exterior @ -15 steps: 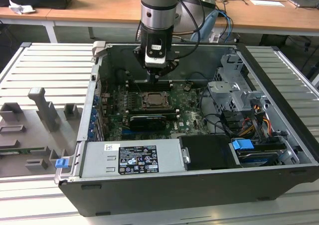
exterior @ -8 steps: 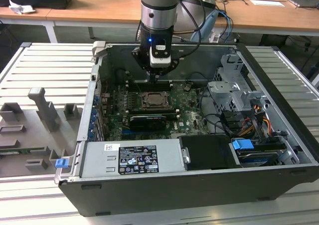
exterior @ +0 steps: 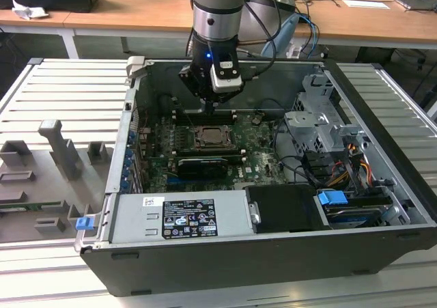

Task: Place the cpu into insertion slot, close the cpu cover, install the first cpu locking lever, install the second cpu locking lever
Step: 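Install the first cpu locking lever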

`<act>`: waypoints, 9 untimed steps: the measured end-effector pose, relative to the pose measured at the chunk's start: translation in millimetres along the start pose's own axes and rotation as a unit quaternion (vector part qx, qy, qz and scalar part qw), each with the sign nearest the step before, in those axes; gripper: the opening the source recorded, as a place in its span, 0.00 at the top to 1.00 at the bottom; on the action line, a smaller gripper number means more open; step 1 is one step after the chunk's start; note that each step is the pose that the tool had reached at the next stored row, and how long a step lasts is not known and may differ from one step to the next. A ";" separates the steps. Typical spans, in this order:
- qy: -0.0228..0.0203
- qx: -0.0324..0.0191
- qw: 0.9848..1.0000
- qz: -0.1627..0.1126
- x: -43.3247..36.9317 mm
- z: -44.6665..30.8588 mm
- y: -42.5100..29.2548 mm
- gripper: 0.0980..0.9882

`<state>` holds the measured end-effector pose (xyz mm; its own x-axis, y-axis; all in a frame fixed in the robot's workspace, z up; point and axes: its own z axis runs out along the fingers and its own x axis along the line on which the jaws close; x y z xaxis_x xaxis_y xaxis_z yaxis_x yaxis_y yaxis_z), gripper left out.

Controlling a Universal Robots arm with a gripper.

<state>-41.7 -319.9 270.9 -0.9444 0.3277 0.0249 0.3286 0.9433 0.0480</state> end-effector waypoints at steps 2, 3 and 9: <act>0.001 0.000 1.000 -0.017 0.0 0.0 0.0 0.99; 0.001 0.001 1.000 -0.025 0.1 0.0 -0.1 0.99; 0.005 0.002 0.995 -0.098 1.0 0.2 -0.4 0.99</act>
<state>-42.7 -319.9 270.7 -0.9902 0.1374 0.0249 0.1384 0.9892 0.0480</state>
